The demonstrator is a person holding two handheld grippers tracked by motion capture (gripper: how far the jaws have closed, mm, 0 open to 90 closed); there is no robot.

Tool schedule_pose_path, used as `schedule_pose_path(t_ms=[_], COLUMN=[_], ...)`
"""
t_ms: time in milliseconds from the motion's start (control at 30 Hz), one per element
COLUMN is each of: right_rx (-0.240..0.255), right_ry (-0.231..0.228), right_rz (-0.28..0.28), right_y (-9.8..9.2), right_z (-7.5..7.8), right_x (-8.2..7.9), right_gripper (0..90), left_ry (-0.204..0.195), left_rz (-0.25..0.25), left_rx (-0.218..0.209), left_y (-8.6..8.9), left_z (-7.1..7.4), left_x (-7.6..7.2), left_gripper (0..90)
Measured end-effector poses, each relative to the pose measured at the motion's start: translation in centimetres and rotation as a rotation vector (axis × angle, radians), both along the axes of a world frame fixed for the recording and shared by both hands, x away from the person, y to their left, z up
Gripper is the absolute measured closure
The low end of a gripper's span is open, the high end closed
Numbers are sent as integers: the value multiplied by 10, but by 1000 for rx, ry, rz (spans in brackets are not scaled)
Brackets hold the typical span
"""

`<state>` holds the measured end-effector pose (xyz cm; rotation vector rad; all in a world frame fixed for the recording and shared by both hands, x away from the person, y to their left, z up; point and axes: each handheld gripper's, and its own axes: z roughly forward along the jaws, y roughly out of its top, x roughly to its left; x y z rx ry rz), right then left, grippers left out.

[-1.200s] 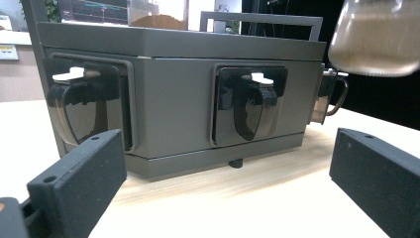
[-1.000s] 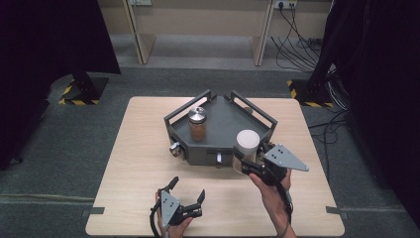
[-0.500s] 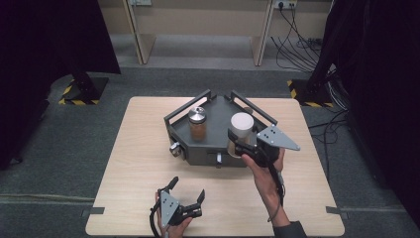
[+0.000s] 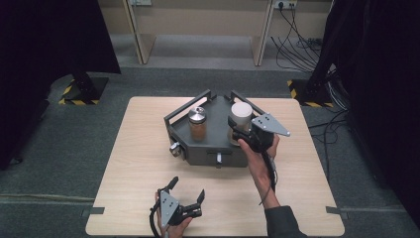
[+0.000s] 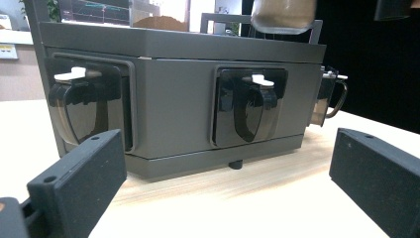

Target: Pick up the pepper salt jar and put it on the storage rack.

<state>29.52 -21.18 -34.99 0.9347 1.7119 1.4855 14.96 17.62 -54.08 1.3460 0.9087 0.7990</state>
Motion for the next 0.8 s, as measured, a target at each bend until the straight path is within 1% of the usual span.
schedule_pose_path(t_ms=[267,500,800], right_rx=[7,8,9], right_ry=[15,25,30], right_rz=[-39,-60,-75], right_y=[8,14,18], right_z=[-5,-9,-17], right_x=[15,21,25], right_gripper=[353,353,352], left_ry=[0,0,0], left_rz=[0,0,0], left_rx=[-3,-6,-6], left_y=[0,1,1], left_z=[0,0,0], left_x=[0,0,0], left_gripper=[5,5,5])
